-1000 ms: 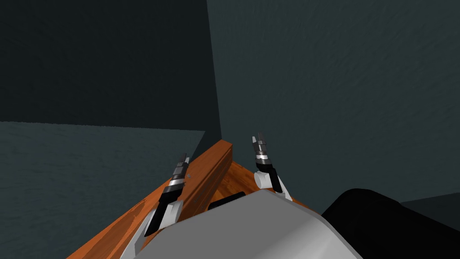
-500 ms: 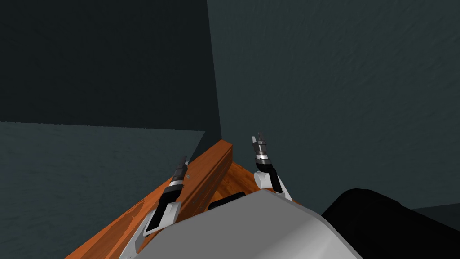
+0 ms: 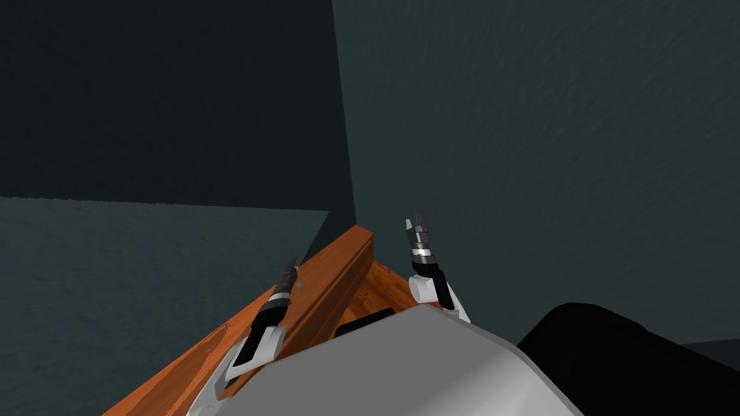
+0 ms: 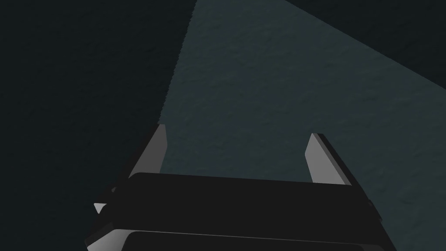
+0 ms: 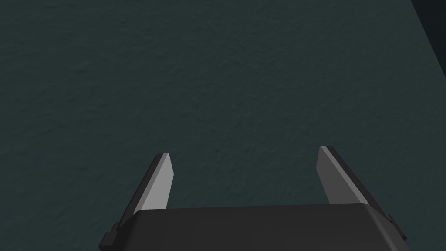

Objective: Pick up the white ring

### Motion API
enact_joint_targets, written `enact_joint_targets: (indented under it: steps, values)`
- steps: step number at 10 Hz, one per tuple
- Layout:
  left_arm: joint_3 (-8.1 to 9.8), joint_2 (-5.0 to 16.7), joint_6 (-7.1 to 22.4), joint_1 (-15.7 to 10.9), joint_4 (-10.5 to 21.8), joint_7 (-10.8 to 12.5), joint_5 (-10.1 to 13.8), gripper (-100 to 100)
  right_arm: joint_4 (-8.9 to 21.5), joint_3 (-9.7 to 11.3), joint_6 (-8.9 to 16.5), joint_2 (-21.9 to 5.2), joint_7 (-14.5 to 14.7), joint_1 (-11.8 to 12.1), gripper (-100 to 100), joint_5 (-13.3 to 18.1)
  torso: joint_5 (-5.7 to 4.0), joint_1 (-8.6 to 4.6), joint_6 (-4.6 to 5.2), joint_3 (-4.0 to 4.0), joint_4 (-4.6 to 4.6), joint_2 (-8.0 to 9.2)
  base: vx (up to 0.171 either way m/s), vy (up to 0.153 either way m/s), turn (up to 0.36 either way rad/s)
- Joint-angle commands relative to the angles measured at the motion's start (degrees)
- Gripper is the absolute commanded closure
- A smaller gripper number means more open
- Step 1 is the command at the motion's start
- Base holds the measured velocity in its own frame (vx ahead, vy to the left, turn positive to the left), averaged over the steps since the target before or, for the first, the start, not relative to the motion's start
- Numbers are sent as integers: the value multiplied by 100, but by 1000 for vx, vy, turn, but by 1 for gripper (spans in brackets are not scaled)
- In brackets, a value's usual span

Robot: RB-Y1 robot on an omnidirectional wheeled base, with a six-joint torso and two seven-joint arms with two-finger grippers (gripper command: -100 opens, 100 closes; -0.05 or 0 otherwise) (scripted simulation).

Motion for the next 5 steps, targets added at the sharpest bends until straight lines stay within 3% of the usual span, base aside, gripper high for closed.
enact_joint_targets:
  steps: [1,2,5]
  values:
    - [43,10,123,-27,286,-1,5,-100,0,0,0,0,0,0,0,0,0,0,0,0,0,0,36,-33,7]
    - [43,10,123,-27,332,-1,5,-100,0,0,0,0,0,0,0,0,1,3,0,0,-1,0,22,-11,-4]
    - [240,151,489,-253,887,62,69,-100,0,0,0,0,0,0,0,0,2,8,0,2,1,4,28,-25,-6]
